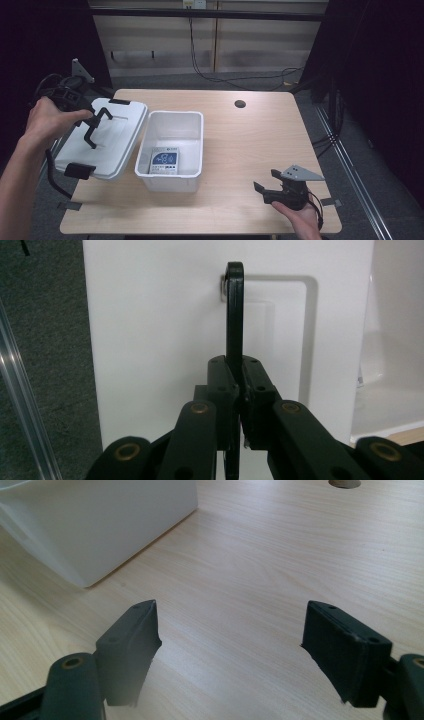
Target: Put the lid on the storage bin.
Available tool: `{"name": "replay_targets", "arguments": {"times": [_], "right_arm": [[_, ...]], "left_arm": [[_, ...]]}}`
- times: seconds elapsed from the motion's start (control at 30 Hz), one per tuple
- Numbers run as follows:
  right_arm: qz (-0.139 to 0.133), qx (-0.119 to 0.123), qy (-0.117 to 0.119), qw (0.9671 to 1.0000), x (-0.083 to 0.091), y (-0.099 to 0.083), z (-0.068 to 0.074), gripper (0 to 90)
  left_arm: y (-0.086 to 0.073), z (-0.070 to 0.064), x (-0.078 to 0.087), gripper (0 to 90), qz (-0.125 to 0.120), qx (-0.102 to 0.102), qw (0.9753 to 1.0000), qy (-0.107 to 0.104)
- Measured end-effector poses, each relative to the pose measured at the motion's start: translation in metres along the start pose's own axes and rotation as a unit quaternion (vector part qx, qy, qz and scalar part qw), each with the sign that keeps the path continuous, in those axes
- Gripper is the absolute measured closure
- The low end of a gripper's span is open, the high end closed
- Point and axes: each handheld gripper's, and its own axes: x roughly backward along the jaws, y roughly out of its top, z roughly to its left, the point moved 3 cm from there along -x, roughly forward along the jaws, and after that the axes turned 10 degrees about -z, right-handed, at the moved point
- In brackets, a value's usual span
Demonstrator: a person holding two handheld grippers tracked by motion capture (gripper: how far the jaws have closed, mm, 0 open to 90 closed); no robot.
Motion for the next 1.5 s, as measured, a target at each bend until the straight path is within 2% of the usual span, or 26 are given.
{"name": "replay_targets", "arguments": {"times": [0.13, 0.23, 0.37, 0.5, 0.63, 0.87, 1.0, 1.13, 1.37, 1.43, 1.5], "right_arm": [[-0.001, 0.001, 0.003, 1.0, 0.0, 0.0, 0.001, 18.8], [-0.004, 0.002, 0.007, 1.0, -0.001, 0.001, 0.001, 15.8], [-0.007, -0.002, 0.008, 0.9999, 0.0, 0.001, 0.001, 14.8], [-0.007, -0.004, 0.006, 1.0, 0.0, 0.001, 0.002, 14.6], [-0.006, -0.002, 0.007, 1.0, 0.0, 0.001, 0.001, 14.4], [-0.004, 0.002, 0.006, 1.0, -0.001, 0.001, 0.002, 14.0], [-0.001, 0.004, 0.003, 1.0, -0.001, 0.001, 0.001, 13.9], [-0.001, 0.005, 0.004, 1.0, -0.001, 0.001, 0.001, 13.9], [-0.003, 0.005, 0.005, 1.0, -0.001, 0.001, 0.001, 13.9], [-0.003, 0.005, 0.004, 1.0, -0.001, 0.001, 0.001, 13.9], [-0.004, 0.005, 0.004, 1.0, -0.001, 0.001, 0.001, 13.9]], "left_arm": [[0.005, -0.011, 0.0, 85.1, 0.001, -0.011, 0.9999, -0.004], [0.008, -0.017, 0.001, 85.1, 0.002, -0.01, 0.9999, -0.007], [0.013, -0.025, 0.003, 85.0, -0.005, 0.004, 0.9999, -0.013], [0.018, -0.035, 0.002, 85.0, -0.01, 0.006, 0.9998, -0.017], [0.02, -0.043, -0.006, 85.0, -0.001, 0.008, 0.9998, -0.019], [0.023, -0.052, -0.015, 85.0, 0.005, 0.03, 0.9994, -0.016], [0.025, -0.055, -0.018, 85.0, 0.009, 0.056, 0.9982, -0.02], [0.027, -0.06, -0.02, 85.1, 0.011, 0.079, 0.9968, -0.011], [0.031, -0.076, -0.022, 85.0, 0.021, 0.086, 0.996, -0.01], [0.031, -0.08, -0.023, 85.0, 0.028, 0.085, 0.996, 0.001], [0.031, -0.081, -0.021, 85.0, 0.025, 0.097, 0.9949, 0.005]]}}
